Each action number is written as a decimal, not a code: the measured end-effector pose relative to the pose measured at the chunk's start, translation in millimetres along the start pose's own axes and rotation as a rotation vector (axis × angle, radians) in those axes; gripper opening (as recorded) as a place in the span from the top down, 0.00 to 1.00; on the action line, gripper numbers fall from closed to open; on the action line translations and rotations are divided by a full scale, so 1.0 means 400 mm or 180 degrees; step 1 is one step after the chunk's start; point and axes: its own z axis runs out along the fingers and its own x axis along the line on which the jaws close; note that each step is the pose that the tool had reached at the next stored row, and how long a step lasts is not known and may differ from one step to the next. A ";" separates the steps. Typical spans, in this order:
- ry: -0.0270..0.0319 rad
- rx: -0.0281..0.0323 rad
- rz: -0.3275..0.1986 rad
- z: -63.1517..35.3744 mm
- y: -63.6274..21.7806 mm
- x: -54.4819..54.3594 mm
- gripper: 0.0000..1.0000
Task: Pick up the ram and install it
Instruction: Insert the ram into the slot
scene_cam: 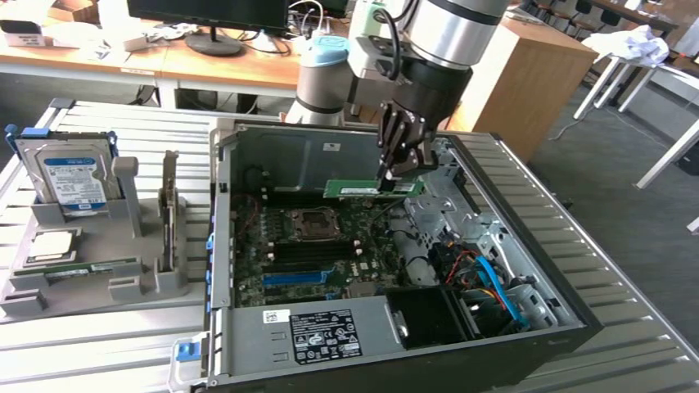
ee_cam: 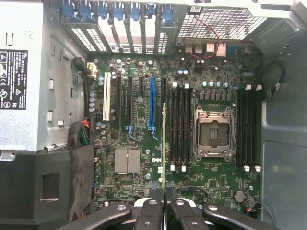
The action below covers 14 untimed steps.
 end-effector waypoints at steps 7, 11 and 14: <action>0.0000 0.0000 0.0000 0.003 0.002 0.000 0.87; 0.0000 0.0000 0.0000 0.005 0.003 0.000 0.87; 0.0000 0.0000 0.0000 0.012 0.006 0.000 0.87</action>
